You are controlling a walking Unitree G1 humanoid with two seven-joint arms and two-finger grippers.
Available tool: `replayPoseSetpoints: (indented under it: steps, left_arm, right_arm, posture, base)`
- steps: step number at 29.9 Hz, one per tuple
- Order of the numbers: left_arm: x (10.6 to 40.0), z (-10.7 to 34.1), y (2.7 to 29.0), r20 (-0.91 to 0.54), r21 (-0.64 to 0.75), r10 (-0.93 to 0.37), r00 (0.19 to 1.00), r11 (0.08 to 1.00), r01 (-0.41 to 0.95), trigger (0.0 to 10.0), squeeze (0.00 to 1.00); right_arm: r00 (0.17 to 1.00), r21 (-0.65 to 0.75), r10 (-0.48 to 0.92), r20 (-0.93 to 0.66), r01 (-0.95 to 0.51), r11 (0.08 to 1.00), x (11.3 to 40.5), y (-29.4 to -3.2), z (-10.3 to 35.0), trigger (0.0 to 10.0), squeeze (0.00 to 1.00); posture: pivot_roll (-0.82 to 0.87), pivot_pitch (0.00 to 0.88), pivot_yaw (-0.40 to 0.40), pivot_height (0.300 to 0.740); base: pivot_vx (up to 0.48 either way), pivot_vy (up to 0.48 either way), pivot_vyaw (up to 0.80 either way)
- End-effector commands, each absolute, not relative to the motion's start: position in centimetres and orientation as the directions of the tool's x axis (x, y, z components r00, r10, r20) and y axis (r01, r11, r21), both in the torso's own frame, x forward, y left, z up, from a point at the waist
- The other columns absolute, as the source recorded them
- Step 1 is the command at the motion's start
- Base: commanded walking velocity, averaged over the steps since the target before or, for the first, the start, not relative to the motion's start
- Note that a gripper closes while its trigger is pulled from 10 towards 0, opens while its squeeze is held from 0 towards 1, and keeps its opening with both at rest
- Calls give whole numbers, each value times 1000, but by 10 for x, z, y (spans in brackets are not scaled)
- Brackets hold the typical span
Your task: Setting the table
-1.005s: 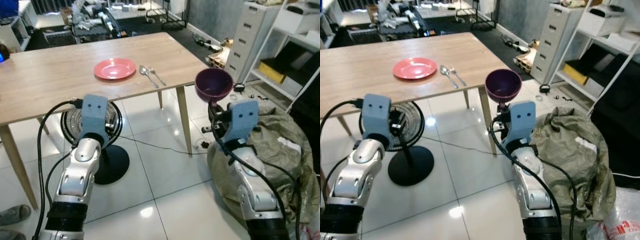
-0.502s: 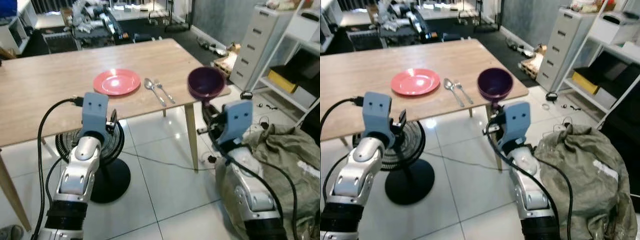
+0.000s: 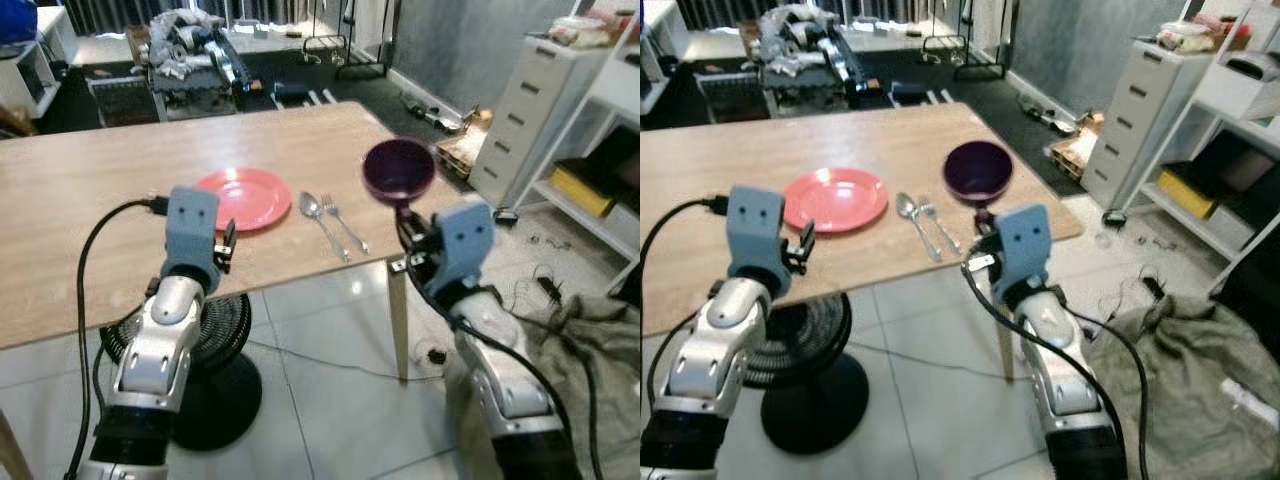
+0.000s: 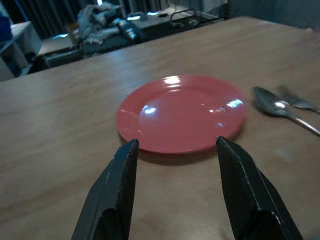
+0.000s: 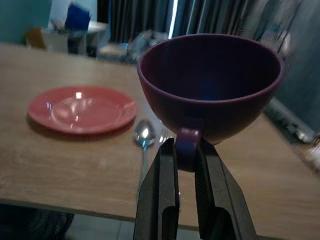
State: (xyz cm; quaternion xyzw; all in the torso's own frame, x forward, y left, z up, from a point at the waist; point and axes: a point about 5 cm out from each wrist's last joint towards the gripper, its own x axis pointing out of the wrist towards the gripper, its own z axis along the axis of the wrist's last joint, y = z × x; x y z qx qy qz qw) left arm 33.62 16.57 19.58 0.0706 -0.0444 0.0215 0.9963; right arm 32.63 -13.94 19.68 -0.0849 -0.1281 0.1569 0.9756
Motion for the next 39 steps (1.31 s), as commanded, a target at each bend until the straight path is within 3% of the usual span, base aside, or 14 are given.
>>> replayPoseSetpoints:
  steps: [1,18,26,39]
  left_arm:
    - [334,194,164,84,143,35,996,989,-47,10000,24]
    - [330,191,164,78,142,41,996,989,-52,10000,20]
    - [330,191,163,77,138,36,996,989,-47,10000,16]
    - [318,185,156,43,139,-78,996,988,71,10000,0]
  right_arm:
    - [920,-161,338,200,-310,937,328,-141,195,10000,0]
    - [903,-90,382,196,-371,924,337,-123,199,10000,0]
    - [940,-101,294,174,-280,955,344,-130,195,10000,0]
    - [952,-106,302,39,-297,949,347,-145,173,10000,0]
  posture:
    - [-13,0,77,740]
    - [-2,0,67,740]
    - [0,0,68,740]
    - [12,0,66,740]
  base:
    - [480,0,0]
    - [480,0,0]
    - [480,0,0]
    - [0,0,0]
